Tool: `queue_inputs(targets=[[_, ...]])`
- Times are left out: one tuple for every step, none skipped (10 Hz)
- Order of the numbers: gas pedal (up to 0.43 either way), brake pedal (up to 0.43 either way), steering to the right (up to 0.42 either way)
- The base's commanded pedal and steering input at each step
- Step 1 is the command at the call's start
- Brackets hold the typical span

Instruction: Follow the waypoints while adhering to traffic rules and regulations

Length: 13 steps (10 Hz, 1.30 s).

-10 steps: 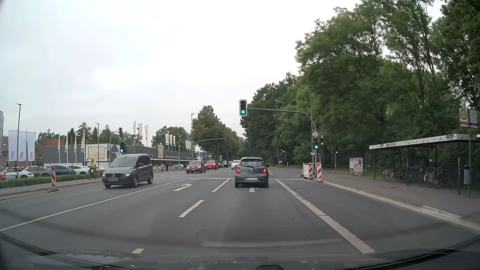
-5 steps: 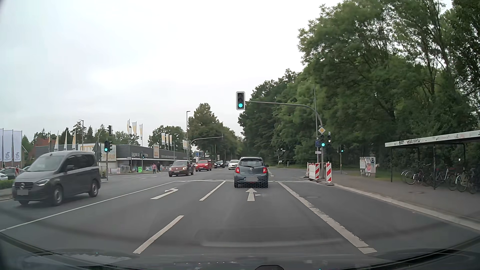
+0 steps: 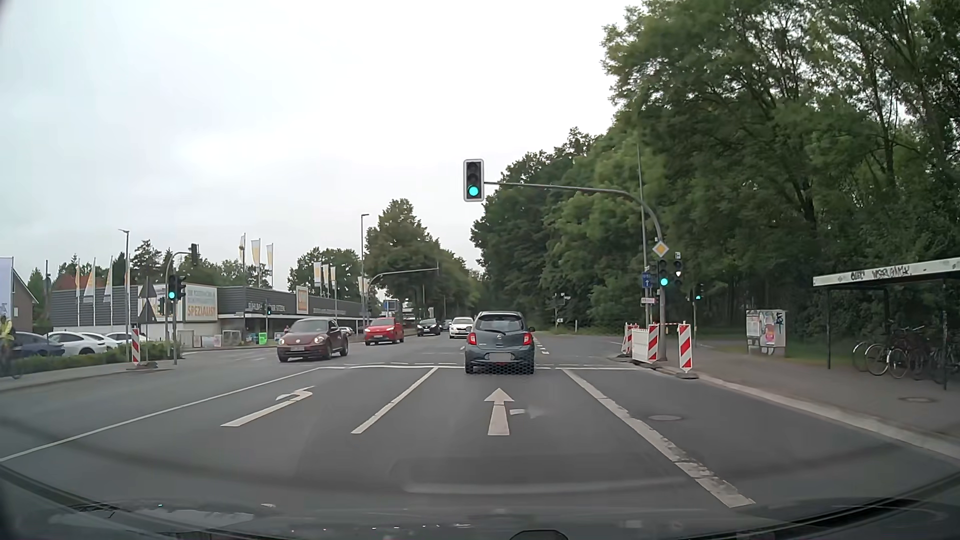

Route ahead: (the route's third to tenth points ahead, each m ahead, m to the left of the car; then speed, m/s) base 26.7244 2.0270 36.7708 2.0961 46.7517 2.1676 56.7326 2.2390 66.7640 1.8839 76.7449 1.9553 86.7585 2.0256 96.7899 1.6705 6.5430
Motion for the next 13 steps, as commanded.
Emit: queue_inputs(targets=[[0.209, 0.0, 0.009], [0.209, 0.0, 0.009], [0.209, 0.0, 0.009], [0.209, 0.0, 0.009], [0.209, 0.0, 0.009], [0.209, 0.0, 0.009], [0.209, 0.0, 0.008], [0.209, 0.0, 0.006], [0.209, 0.0, 0.005], [0.197, 0.0, 0.005], [0.197, 0.0, 0.004], [0.197, 0.0, 0.004], [0.197, 0.0, 0.004]])
